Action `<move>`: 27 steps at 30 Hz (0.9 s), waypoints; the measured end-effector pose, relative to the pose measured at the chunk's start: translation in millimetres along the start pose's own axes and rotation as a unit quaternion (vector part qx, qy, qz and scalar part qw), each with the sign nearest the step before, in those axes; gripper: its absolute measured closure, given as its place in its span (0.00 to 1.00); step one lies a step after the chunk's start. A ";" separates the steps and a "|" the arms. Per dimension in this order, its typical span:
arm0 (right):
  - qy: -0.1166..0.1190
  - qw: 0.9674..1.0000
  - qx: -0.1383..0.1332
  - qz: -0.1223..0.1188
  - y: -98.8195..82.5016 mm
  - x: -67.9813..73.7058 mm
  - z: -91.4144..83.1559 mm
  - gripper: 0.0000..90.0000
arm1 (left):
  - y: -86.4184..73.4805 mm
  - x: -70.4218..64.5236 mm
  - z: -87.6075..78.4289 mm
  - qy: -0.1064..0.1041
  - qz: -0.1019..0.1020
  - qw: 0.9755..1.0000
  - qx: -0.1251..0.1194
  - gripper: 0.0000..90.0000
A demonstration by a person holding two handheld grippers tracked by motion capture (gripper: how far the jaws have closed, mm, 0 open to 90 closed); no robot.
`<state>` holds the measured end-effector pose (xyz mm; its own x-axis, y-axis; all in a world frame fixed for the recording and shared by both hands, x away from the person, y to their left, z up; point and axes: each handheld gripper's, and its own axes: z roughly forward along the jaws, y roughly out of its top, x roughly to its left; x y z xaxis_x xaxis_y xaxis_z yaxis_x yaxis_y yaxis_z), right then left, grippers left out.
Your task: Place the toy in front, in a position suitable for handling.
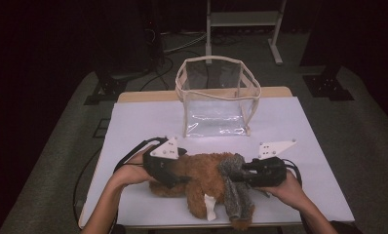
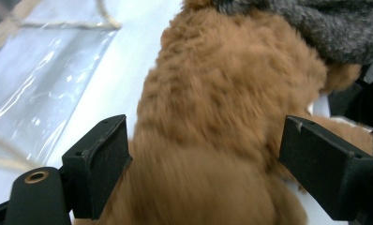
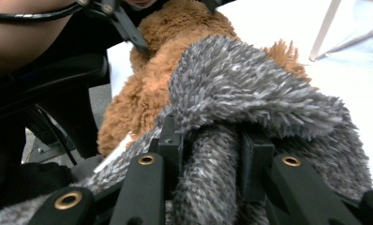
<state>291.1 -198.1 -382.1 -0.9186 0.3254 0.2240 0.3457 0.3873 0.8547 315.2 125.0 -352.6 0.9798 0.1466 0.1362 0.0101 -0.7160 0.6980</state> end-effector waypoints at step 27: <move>-0.018 1.000 -0.015 0.001 -10.7 1.4 -32.8 0.73 | 49.9 -2.6 48.4 -0.062 0.028 0.997 0.028 0.03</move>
<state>279.8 -230.1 -375.6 -0.9106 0.3569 0.2084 0.3404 0.3616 0.8680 322.9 55.9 -352.1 0.9963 0.0225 0.0825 -0.0368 -0.7582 0.6510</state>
